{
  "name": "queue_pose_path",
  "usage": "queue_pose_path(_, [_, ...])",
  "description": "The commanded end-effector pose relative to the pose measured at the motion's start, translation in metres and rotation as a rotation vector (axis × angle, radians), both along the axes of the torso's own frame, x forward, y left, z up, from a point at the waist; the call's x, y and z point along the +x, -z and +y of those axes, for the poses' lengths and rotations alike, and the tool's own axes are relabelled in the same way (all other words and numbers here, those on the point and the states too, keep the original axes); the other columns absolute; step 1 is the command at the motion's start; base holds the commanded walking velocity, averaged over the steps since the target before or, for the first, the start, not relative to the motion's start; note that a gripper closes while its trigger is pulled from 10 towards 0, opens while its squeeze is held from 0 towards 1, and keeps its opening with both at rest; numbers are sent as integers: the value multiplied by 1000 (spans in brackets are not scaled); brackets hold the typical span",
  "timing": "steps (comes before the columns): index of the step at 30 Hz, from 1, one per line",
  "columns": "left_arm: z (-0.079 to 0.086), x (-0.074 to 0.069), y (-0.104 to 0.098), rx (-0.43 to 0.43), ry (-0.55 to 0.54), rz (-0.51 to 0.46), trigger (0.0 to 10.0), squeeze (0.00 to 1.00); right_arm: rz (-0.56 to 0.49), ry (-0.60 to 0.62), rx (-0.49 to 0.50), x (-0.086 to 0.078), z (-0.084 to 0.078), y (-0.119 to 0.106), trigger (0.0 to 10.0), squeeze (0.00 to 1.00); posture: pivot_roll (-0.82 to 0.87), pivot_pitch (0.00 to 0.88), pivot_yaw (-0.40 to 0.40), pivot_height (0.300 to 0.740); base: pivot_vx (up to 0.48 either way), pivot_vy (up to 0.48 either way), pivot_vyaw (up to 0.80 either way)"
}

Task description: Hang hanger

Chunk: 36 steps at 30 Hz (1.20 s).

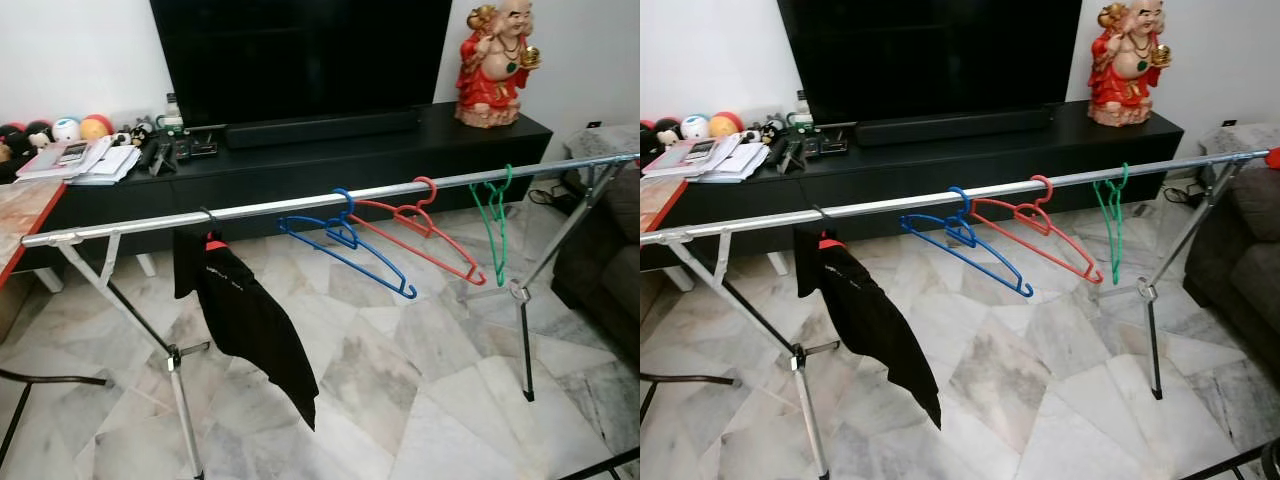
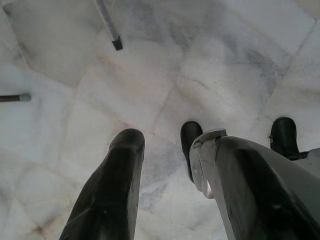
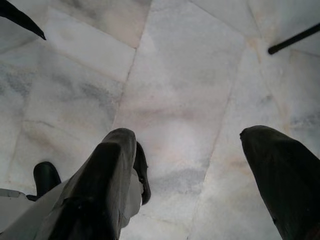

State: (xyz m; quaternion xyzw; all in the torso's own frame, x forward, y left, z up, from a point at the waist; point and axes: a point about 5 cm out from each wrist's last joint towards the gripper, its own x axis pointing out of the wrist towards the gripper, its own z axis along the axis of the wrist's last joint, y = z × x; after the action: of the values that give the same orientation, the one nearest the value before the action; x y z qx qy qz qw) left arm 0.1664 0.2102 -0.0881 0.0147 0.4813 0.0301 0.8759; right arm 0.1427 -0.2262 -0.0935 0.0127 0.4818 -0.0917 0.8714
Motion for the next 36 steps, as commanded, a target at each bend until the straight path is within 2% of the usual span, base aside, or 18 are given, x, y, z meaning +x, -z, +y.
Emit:
queue_pose_path(1, [3,-4,2,20,18,23,10000,0,18,-2,9,-5,2,2,10000,0,40,0,29,740,0,0,-744])
queue_pose_path(4, [3,-5,2,29,31,21,10000,0,14,-4,12,-4,3,2,10000,0,32,0,34,740,0,-153,-738])
queue_pose_path(7, [3,-8,3,27,18,38,10000,0,9,-10,19,1,12,2,10000,0,29,0,35,740,0,-182,-738])
queue_pose_path(12, [2,-8,3,27,27,33,10000,0,17,-22,20,2,21,4,10000,0,39,0,29,740,0,0,-738])
queue_pose_path(14, [1,-6,2,25,20,24,10000,0,12,-39,26,5,29,4,10000,0,48,0,22,740,0,0,-741])
queue_pose_path(19, [2,-6,3,27,14,27,10000,0,5,-53,30,8,34,4,10000,0,42,0,24,740,0,0,-736])
queue_pose_path(21, [1,-8,3,26,15,32,10000,0,4,-57,27,7,32,3,10000,0,37,0,25,740,0,0,-731])
queue_pose_path(26, [1,-12,5,25,20,42,10000,0,7,-36,6,-3,8,3,10000,0,29,0,30,740,0,0,-731])
queue_pose_path(27, [1,-12,5,25,20,42,10000,0,7,-36,6,-3,8,3,10000,0,29,0,30,740,0,0,-731])
queue_pose_path(28, [0,-12,5,24,24,40,10000,0,10,-25,-3,-8,-3,2,10000,0,23,3,30,740,0,0,-731])
queue_pose_path(29, [0,-11,5,24,26,40,10000,0,11,-22,-6,-9,-6,1,10000,0,22,2,30,740,0,0,-731])
queue_pose_path(33, [-2,-7,3,20,28,27,10000,0,19,-20,-10,-12,-10,1,10000,0,26,0,28,740,0,0,-733])
queue_pose_path(36, [-3,0,1,11,21,3,10000,0,19,-23,-7,-9,-6,2,10000,0,23,0,30,740,0,0,-731])
